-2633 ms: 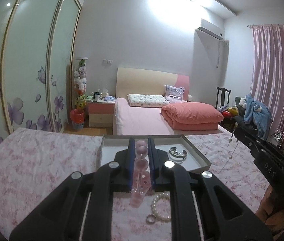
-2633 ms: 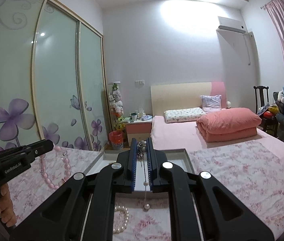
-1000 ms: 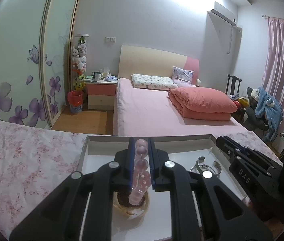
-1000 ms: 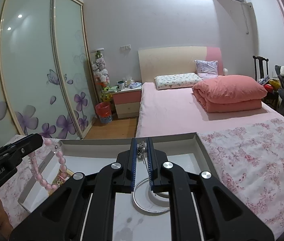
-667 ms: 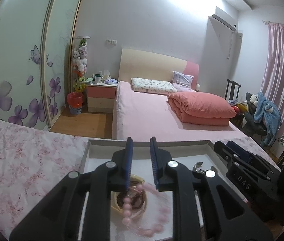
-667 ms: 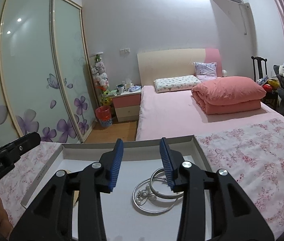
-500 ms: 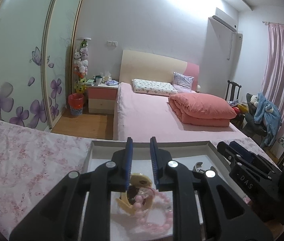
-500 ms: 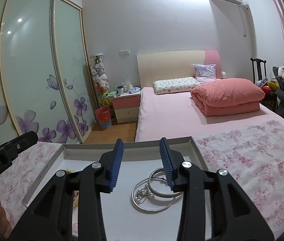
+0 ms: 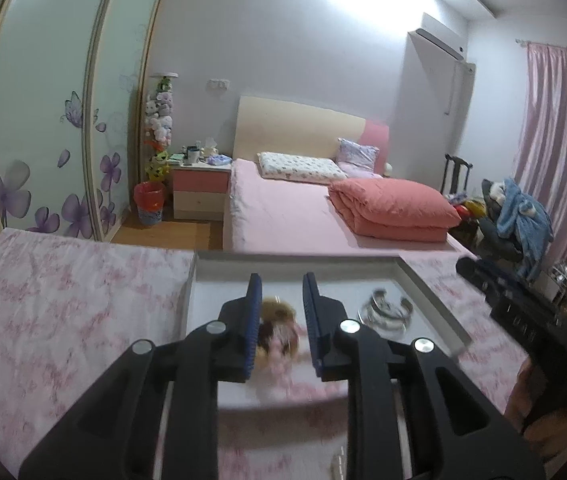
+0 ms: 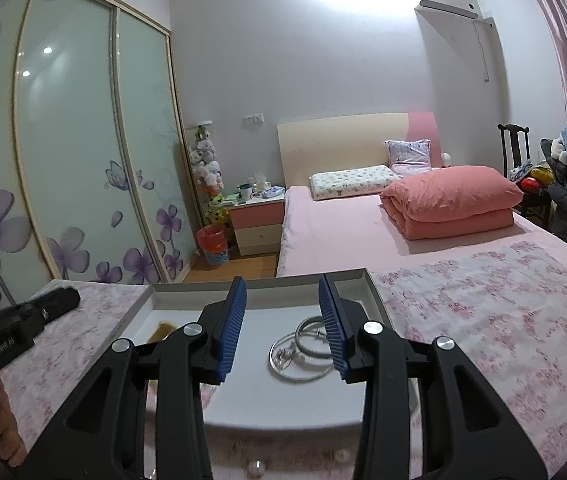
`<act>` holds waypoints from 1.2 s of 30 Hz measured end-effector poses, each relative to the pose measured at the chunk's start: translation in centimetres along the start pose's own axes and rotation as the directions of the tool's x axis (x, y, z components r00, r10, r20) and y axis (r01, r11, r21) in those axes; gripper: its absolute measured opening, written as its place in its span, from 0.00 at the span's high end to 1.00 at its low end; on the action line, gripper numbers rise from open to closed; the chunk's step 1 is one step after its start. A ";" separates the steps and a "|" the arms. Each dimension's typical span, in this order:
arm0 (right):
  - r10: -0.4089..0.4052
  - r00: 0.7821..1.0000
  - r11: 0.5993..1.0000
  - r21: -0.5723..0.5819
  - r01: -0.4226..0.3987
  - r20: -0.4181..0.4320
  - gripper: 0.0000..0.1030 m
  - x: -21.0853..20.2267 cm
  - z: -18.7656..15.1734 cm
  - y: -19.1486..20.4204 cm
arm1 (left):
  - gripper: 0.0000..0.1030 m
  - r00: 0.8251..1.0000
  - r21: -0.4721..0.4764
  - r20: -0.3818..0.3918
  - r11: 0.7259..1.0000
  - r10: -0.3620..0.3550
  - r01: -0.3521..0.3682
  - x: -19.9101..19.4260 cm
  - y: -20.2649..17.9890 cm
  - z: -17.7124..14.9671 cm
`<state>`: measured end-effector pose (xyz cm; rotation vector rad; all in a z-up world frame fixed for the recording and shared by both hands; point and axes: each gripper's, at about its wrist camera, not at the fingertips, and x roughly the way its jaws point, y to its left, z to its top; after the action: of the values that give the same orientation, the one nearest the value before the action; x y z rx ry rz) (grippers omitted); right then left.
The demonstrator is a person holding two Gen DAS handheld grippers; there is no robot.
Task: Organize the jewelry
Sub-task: 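Grasp the silver ring with the left gripper while the right gripper moves toward the pearl studs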
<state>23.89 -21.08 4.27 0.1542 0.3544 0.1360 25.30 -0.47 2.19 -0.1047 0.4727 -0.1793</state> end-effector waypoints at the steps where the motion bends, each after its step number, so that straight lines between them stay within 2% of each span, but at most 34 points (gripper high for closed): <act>1: 0.003 1.000 1.000 -0.001 -0.003 0.001 0.62 -0.6 -0.2 -0.2 | 0.77 1.000 0.008 -0.012 1.000 -0.009 0.009 -0.6 -0.2 -0.6; 7: 0.017 1.000 1.000 0.007 -0.017 -0.021 0.62 -4.2 -1.6 -1.0 | 0.69 0.992 0.032 -0.109 0.997 -0.068 0.072 -2.9 -0.8 -4.4; 12: 0.025 0.998 0.999 0.027 -0.024 -0.052 0.62 -6.4 -3.0 -1.9 | 0.66 0.965 0.054 -0.238 0.990 -0.112 0.129 -3.6 -1.5 -8.0; 20: 0.018 0.996 0.997 0.070 -0.011 -0.089 0.62 -8.0 -4.4 -3.4 | 0.63 0.923 0.111 -0.370 0.982 -0.105 0.156 -3.2 -3.1 -11.2; 25: 0.020 0.995 0.997 0.077 -0.012 -0.097 0.62 -8.2 -4.9 -3.4 | 0.62 0.896 0.130 -0.439 0.982 -0.066 0.136 -1.9 -3.3 -12.4; 30: 0.026 0.994 0.996 0.084 -0.017 -0.103 0.62 -8.1 -5.0 -3.4 | 0.60 0.899 0.165 -0.438 0.982 -0.013 0.095 -1.3 -3.8 -12.2; 36: 0.030 0.994 0.996 0.088 -0.021 -0.104 0.62 -8.1 -5.2 -3.5 | 0.60 0.900 0.179 -0.435 0.981 0.014 0.071 -0.5 -4.1 -11.8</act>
<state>14.89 -25.11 1.57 0.2379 0.4640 0.1544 18.77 -5.09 -7.45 0.1217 0.8990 -0.2782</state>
